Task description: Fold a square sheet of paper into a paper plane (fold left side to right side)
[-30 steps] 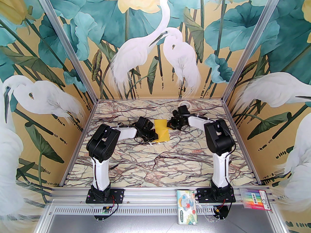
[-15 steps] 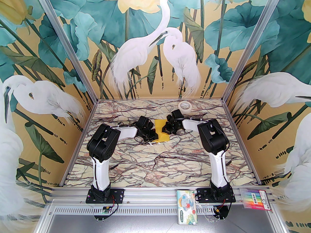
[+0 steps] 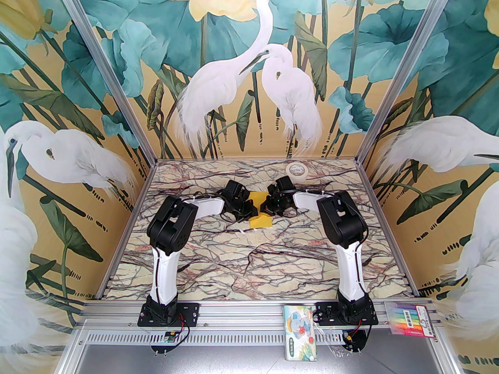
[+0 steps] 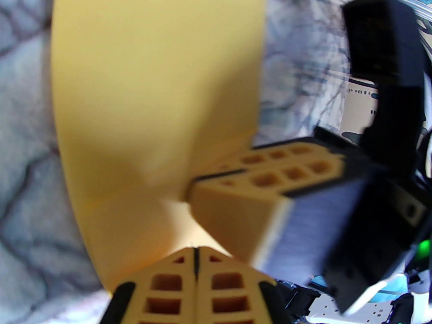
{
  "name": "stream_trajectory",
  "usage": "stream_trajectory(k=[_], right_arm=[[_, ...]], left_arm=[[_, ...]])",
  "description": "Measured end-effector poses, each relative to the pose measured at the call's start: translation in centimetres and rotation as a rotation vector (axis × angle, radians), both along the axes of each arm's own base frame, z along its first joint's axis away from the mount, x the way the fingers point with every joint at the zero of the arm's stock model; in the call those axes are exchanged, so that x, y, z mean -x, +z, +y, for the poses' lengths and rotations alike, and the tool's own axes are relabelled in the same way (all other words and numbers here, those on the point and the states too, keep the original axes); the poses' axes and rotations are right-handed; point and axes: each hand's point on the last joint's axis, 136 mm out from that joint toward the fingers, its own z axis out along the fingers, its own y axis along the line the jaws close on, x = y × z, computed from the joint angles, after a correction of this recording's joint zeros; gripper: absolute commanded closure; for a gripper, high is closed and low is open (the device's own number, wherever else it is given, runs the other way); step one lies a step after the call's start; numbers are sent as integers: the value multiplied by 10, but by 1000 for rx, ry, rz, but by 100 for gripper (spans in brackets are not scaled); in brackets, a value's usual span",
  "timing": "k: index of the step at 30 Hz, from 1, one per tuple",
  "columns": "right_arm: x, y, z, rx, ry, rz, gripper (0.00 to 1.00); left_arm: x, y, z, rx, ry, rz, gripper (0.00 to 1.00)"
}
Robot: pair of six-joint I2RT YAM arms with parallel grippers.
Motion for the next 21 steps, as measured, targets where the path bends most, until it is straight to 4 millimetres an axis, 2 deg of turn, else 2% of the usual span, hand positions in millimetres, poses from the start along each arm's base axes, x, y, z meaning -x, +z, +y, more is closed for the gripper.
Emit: stream_trajectory(k=[12,21], right_arm=[[0,0,0,1,1,-2,100],[0,0,-2,3,2,-3,100]], left_arm=[[4,-3,-1,41,-8,-24,100],[31,-4,13,44,-15,-34,100]])
